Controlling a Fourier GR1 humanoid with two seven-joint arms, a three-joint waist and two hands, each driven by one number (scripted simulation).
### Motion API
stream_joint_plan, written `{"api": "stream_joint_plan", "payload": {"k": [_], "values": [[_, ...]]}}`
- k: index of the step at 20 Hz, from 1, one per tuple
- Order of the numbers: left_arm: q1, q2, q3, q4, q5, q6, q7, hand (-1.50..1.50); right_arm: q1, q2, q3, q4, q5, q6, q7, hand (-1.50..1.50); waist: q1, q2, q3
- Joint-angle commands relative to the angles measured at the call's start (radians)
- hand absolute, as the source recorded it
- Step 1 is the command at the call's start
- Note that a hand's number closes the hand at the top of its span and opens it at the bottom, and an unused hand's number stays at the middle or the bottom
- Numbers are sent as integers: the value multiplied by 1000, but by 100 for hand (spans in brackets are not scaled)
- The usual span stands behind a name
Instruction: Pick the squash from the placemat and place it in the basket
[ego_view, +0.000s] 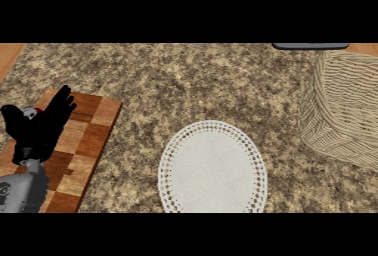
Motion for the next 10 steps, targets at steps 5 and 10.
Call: {"api": "stream_joint_plan", "payload": {"k": [5, 10], "values": [[15, 7, 15, -4, 7, -3, 3, 0, 59, -5, 101, -271, 30, -193, -105, 150, -8, -4, -1], [18, -10, -1, -23, -6, 12, 1, 0, 29, 42, 48, -336, 79, -162, -41, 150, -15, -5, -2]]}}
